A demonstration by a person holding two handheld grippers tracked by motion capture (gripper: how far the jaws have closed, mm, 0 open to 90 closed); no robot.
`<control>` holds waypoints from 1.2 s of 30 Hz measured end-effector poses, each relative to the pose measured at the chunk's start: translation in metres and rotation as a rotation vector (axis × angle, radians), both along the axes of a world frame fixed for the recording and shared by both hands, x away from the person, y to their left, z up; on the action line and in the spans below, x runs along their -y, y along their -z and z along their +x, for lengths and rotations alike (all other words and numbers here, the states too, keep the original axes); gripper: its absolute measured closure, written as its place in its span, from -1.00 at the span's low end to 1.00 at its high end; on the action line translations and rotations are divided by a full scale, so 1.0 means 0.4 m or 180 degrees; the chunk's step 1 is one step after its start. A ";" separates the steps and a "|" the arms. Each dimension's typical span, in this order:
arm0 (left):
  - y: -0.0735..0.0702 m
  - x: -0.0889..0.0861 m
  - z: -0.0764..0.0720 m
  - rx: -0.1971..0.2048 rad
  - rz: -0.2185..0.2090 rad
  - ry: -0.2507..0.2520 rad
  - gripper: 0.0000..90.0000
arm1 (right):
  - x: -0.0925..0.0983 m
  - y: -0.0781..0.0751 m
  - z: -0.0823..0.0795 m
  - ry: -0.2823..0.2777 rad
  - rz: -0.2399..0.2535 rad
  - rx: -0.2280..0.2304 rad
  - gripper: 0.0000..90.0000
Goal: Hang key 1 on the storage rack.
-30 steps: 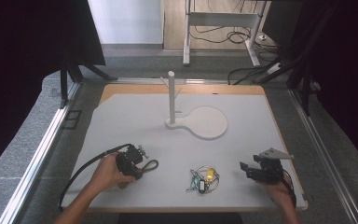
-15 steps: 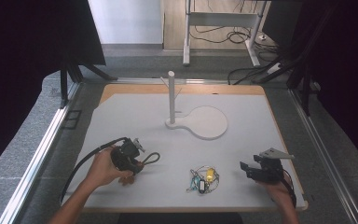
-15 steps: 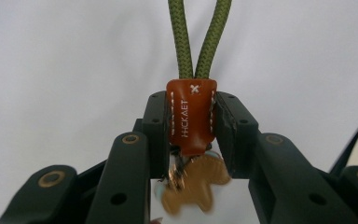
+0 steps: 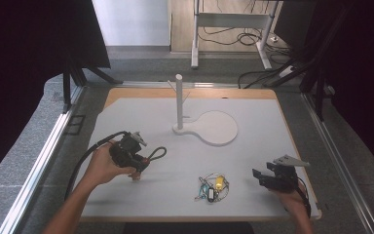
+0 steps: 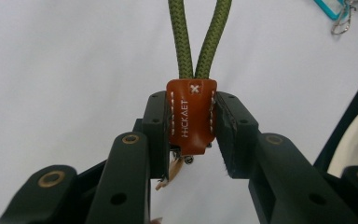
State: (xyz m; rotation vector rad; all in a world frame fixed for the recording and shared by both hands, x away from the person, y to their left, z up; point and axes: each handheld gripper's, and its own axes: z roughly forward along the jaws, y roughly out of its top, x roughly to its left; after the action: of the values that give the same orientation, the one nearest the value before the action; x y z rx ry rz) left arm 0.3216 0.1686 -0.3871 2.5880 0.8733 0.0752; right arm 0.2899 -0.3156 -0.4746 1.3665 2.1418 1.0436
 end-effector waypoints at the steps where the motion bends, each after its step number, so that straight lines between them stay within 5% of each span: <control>1: -0.002 -0.002 0.001 -0.0010 -0.0003 0.0000 0.50 | -0.001 -0.001 -0.001 -0.0016 0.0001 0.0009 -0.25; 9: -0.019 -0.022 0.028 -0.0003 -0.0053 -0.0056 0.50 | -0.002 0.004 0.002 -0.0018 0.0003 -0.0014 -0.25; 15: -0.069 -0.032 0.044 0.0123 -0.0123 -0.0093 0.50 | 0.004 0.006 0.003 0.0006 0.0017 -0.0022 -0.25; 25: -0.092 -0.041 0.074 0.0090 -0.0294 -0.0127 0.50 | 0.005 0.007 0.002 0.0027 0.0004 0.0016 -0.24; 36: -0.102 -0.036 0.121 0.0039 -0.0310 -0.0155 0.50 | 0.003 0.011 0.004 0.0018 -0.0015 -0.0010 -0.24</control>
State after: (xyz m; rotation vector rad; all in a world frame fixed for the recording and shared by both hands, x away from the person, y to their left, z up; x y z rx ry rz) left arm 0.3699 0.1831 -0.3464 2.4740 0.9126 0.0607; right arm 0.2916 -0.3168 -0.4790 1.3720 2.1401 1.0344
